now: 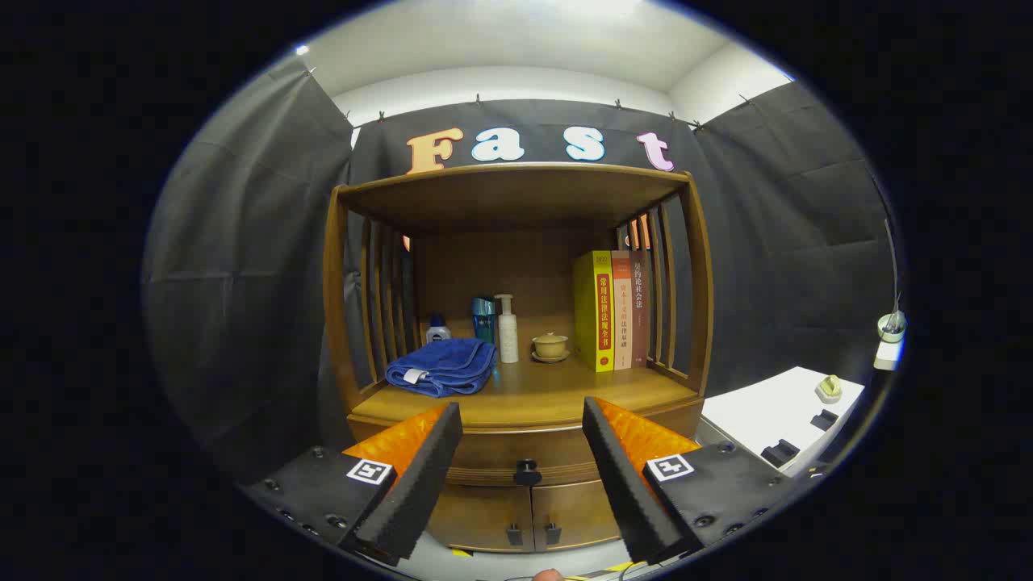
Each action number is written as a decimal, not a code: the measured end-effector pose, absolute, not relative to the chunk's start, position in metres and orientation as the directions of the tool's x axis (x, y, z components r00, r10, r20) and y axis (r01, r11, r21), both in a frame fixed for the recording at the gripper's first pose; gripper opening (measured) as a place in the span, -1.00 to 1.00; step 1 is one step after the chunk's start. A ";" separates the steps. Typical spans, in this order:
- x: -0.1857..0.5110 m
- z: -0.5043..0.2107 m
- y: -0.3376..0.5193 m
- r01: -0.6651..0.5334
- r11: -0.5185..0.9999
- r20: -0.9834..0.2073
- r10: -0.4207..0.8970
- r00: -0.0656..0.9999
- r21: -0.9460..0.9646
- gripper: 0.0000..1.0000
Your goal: Pull open the drawer, take out the items inside it, and place them on the countertop above the cabinet.
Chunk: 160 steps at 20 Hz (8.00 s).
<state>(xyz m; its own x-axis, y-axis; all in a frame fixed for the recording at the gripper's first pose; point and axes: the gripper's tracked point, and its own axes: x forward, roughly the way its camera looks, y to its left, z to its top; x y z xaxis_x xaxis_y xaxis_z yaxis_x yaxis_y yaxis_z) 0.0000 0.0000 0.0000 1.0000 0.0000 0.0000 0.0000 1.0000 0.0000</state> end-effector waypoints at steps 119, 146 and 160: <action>0.010 -0.097 0.019 -0.097 0.992 -0.312 0.069 0.948 -0.077 0.83; 0.137 -0.195 0.000 -0.083 0.996 -0.871 0.075 0.485 0.040 0.99; 0.145 -0.210 -0.001 -0.089 0.996 -0.906 0.049 0.421 0.013 0.20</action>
<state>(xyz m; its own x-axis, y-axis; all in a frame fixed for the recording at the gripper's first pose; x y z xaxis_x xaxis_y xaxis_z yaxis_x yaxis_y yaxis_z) 0.1446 -0.0014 -0.2102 0.4211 0.0491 -0.9057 -0.0889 0.9960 0.0127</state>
